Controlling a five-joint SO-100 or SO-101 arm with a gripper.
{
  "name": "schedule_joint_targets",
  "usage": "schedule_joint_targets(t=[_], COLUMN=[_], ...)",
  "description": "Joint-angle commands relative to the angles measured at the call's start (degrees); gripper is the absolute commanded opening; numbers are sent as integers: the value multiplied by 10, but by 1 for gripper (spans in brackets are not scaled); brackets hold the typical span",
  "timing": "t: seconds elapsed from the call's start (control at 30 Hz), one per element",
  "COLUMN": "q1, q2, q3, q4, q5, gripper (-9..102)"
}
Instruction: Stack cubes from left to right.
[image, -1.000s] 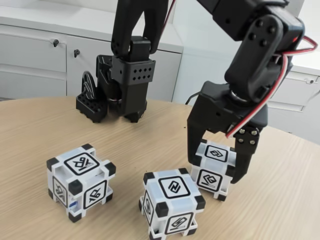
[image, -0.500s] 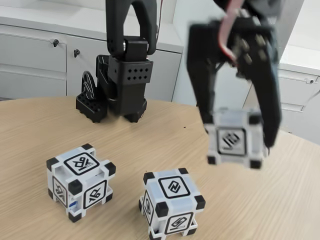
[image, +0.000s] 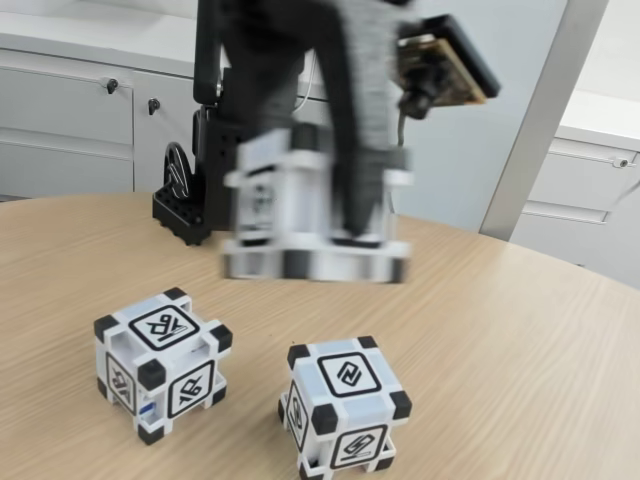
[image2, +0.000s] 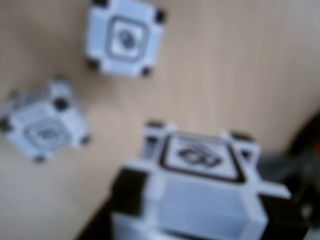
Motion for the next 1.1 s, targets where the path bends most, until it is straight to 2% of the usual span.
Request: schedule_joint_targets(t=[0.0, 0.27, 0.37, 0.53, 0.77, 1.07], q1=[50, 148, 166, 158, 156, 157], q2=[24, 16, 18, 23, 21, 13], q3=[-18, -15, -2, 33, 77, 105], q4=[-4, 1, 32, 83, 84, 76], q5=[-18, -44, -53, -73, -123, -124], gripper=[20, 20, 20, 20, 20, 20])
